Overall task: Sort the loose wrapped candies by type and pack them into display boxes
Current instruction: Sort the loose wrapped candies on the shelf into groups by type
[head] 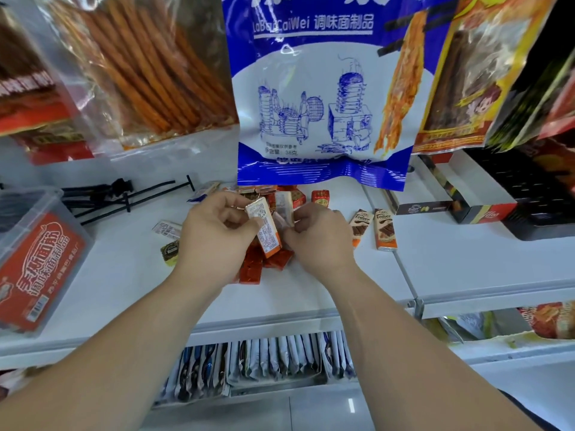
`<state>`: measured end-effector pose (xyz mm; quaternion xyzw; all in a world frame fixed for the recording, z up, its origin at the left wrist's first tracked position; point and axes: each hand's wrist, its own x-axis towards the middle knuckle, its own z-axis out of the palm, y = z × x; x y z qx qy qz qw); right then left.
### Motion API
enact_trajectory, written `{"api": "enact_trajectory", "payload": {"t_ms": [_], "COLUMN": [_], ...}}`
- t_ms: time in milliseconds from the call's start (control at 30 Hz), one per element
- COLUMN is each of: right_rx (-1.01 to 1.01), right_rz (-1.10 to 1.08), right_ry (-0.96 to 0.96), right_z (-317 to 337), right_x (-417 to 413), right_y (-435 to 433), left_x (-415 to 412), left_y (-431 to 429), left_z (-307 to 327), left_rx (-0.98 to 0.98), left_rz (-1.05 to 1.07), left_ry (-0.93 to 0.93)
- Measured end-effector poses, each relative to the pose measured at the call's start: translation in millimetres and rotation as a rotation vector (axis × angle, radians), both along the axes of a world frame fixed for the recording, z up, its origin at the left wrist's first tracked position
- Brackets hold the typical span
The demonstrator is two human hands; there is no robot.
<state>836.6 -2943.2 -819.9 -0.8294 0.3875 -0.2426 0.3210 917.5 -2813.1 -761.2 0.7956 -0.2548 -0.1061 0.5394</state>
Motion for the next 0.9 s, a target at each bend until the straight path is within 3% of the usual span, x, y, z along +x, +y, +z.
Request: {"api": "enact_trajectory", "payload": {"t_ms": [300,567,900], "right_rx": [0.367,0.337,0.196], "right_rz": [-0.153,-0.315,-0.373], "right_ry": [-0.218,-0.208,-0.031], "right_z": [31.4,20.3,1.1], "right_x": [-77.4,-137.0,-123.5], "right_y": [-40.6,-75.7,-79.1], "left_x": [-37.7,-47.9,-54.1], "left_y": [-25.9,-114.9,-142.4], "left_z": [7.5,-20.9,-44.7], "left_rx": [0.016,0.184,0.361], "left_rz": [-0.068,-0.271,-0.225], "left_ry": [0.018,0.147,-0.042]}}
